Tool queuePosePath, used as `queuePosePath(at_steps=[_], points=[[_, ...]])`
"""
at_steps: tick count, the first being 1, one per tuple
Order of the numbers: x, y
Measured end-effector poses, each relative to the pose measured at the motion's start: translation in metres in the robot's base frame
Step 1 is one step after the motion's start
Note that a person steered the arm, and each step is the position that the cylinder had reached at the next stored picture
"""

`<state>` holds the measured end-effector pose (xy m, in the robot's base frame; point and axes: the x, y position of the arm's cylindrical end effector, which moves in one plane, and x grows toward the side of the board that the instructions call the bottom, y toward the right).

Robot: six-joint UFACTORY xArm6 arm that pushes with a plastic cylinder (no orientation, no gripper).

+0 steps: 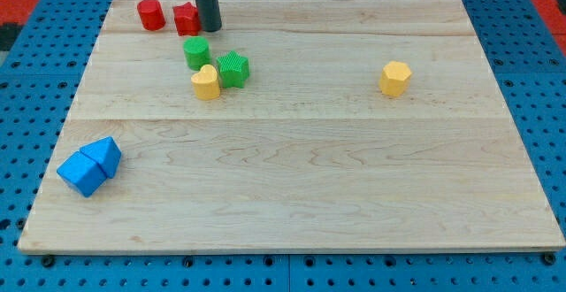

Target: Slightly push the yellow hexagon to right side

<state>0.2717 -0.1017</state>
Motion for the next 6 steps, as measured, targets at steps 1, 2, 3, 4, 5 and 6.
queuePosePath(at_steps=[1,2,3,4,5,6], points=[[0.014,0.029],[0.02,0.054],[0.037,0.102],[0.075,0.18],[0.093,0.236],[0.091,0.213]])
